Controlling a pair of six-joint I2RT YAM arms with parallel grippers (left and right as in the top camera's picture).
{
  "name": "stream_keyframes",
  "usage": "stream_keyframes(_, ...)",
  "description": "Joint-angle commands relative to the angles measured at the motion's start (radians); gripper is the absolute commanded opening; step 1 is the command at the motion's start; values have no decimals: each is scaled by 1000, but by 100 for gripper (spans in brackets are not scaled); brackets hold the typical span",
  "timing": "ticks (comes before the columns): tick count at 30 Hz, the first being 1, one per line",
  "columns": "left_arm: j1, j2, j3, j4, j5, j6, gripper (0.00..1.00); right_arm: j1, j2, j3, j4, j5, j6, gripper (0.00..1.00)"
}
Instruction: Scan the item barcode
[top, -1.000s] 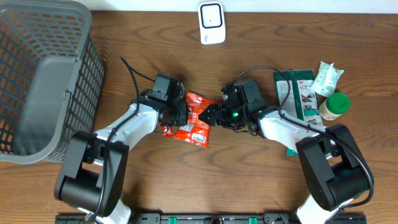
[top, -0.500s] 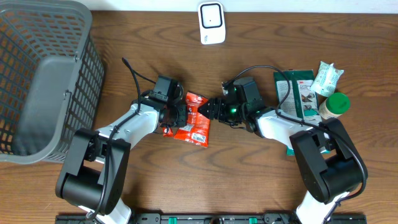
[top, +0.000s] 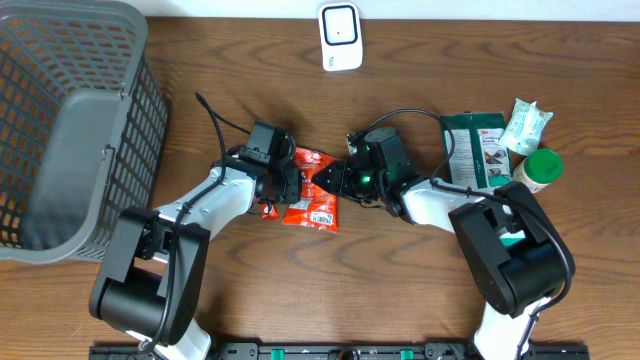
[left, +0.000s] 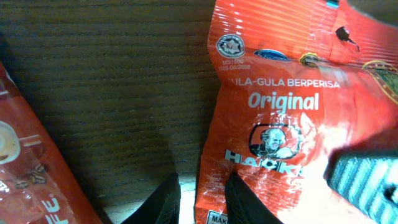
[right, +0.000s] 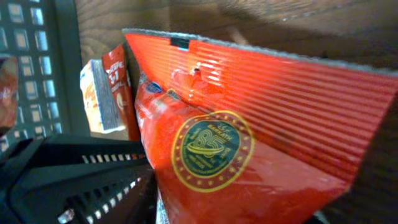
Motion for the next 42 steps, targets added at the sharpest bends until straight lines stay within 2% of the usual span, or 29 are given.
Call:
stream_keyframes(1,-2,29,-34,-8,-47,10,26,14,24,-8,-11,36,1,31)
stream_keyframes(4,-2,29,-34,-8,-47,10,26,14,24,-8,-17,64,-37,25)
stream_keyframes(5,-2,28,-33,-8,-47,9,27,15,24,-8,-16,64,-53,17)
stream_keyframes(7,-2,0,-20,-12,-47,9,27,14,23,-8,-13,39,-77,7)
stream_keyframes(12,0,-180,37,-16,-47,9,28,11,-21,-8,28,20,-191,8)
stream_keyframes(16,0,-370,47,-17,-54,10,30,-16,-75,-8,25,-39,-214,1)
stream_keyframes(18,0,-469,47,-32,-90,9,30,-43,-98,-8,29,-129,-221,1)
stream_keyframes(22,0,-600,47,-59,-150,10,33,-78,-147,-8,-4,-146,-302,1)
stream_keyframes(27,3,-711,47,-98,-224,9,36,-98,-292,-2,-146,-124,-496,1)
stream_keyframes(30,34,-737,47,-147,-227,-3,36,-106,-416,49,-351,-36,-630,1)
stream_keyframes(36,181,-713,47,-263,-227,-29,37,-89,-533,237,-703,187,-785,1)
stream_keyframes(39,268,-678,47,-334,-225,-48,44,-63,-533,348,-851,289,-899,1)
stream_keyframes(42,323,-636,47,-374,-225,-47,51,-27,-533,391,-886,383,-955,1)
